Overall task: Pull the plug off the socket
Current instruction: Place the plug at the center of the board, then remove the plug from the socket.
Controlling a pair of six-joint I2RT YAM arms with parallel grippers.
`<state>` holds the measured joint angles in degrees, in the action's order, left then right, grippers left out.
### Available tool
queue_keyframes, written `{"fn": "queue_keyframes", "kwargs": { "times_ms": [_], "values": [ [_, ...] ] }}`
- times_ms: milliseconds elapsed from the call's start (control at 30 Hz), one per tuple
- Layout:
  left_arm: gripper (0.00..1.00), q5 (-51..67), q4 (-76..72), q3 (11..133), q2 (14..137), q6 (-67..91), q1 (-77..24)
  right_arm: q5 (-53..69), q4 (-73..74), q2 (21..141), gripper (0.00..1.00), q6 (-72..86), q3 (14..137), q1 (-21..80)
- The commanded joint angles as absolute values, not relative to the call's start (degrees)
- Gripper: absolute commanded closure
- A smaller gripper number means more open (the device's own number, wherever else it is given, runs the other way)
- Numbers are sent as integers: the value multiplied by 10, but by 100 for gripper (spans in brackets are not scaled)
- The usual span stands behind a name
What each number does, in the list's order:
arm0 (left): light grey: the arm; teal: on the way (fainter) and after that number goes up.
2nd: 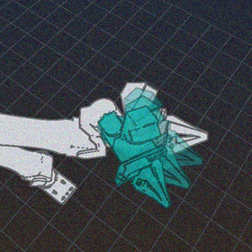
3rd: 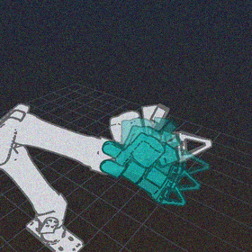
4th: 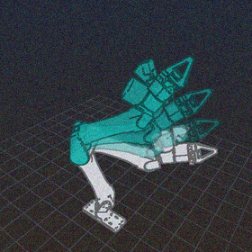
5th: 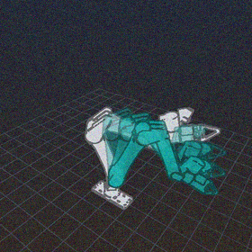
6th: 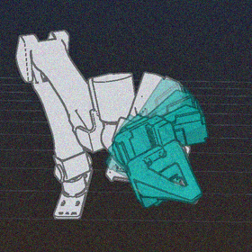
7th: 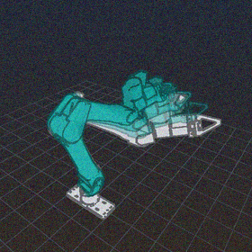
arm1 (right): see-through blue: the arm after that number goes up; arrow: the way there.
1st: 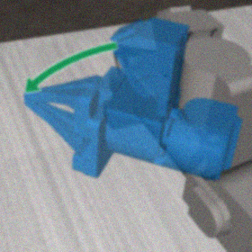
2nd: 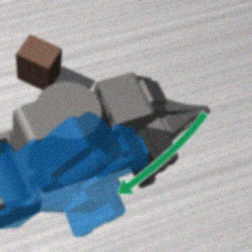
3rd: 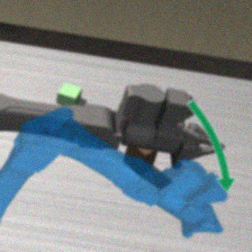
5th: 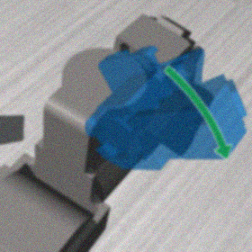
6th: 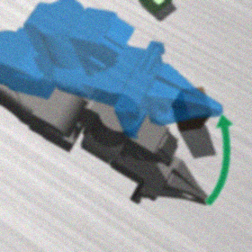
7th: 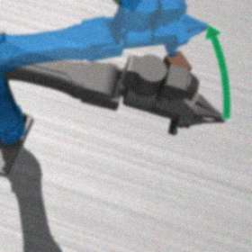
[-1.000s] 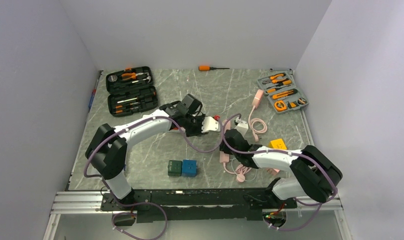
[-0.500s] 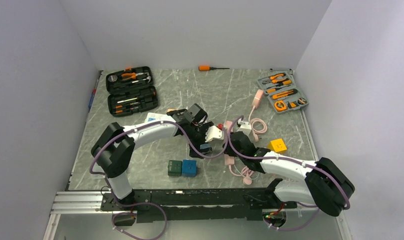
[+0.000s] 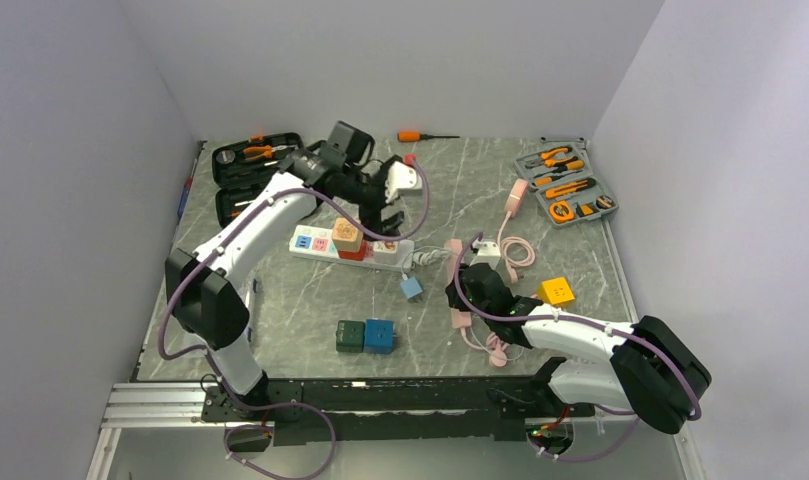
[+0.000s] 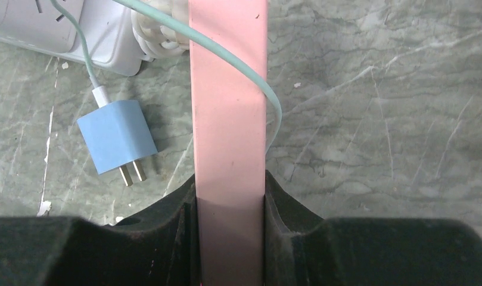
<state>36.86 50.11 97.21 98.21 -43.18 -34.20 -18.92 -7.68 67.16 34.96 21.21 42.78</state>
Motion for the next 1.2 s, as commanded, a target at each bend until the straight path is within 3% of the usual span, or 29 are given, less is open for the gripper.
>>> {"fn": "queue_keyframes", "kwargs": {
  "times_ms": [0,267,500,800,1167],
  "values": [
    [1,398,485,1006,1017,-467,-317,-187,-142,659,100,305,239,426],
    [2,354,366,1044,1154,-414,-335,-185,-148,663,100,279,260,442],
    [2,404,368,1028,1193,-501,-365,-182,-149,668,100,265,277,452],
    [4,499,472,1052,1215,-599,-369,-178,-157,681,100,253,285,456],
    [22,519,518,1081,1257,-605,-394,-183,-158,662,100,243,280,457]
  ]
}}
